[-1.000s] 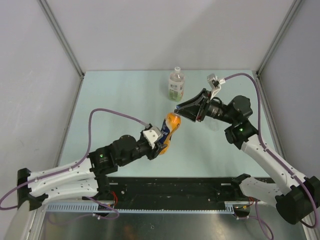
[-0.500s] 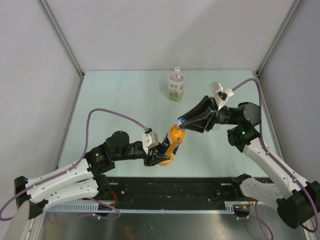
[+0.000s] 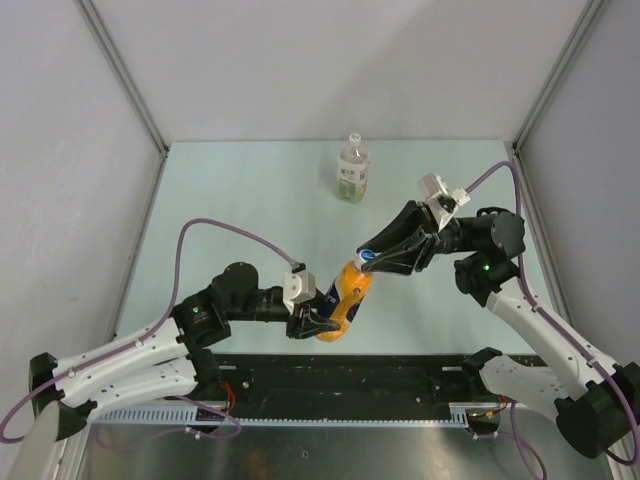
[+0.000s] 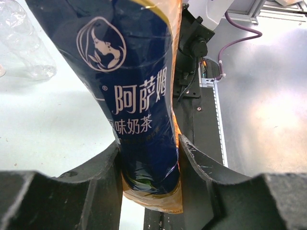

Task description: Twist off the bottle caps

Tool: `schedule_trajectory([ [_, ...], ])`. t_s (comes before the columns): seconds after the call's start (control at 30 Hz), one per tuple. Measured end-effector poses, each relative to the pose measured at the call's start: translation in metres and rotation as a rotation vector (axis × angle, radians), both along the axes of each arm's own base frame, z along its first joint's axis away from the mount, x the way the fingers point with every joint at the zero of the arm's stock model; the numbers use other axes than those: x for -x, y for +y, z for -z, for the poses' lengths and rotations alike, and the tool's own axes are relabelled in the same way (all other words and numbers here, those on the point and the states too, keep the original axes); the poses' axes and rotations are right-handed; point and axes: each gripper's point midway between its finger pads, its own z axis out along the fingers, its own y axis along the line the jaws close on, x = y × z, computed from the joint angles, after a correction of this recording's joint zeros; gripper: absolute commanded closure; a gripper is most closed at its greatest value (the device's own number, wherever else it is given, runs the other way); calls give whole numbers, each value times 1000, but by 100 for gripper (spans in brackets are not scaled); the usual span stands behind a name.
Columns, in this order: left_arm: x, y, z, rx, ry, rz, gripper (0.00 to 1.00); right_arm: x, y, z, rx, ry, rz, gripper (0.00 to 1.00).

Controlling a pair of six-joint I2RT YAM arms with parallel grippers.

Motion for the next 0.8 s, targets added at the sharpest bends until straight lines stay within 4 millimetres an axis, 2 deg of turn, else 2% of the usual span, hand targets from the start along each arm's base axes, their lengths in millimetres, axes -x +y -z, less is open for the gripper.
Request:
schedule_trajectory([
  [0.13,0,-1,0,5,-3,-1,100,-1,-1,0,-4,12,26,22],
  [0.2,0,-1,-2,13,-12,6,100,-5,-1,-1,-16,16,55,8],
  [0.23,1,-2,-3,18,-18,10,100,-7,-2,-2,-22,18,69,4],
  [0.37,1,-3,-6,31,-33,17,100,-11,-3,-8,-48,13,104,1],
  [0.8,-8,-3,-8,33,-54,-30,100,-6,-14,-38,-149,7,155,1],
])
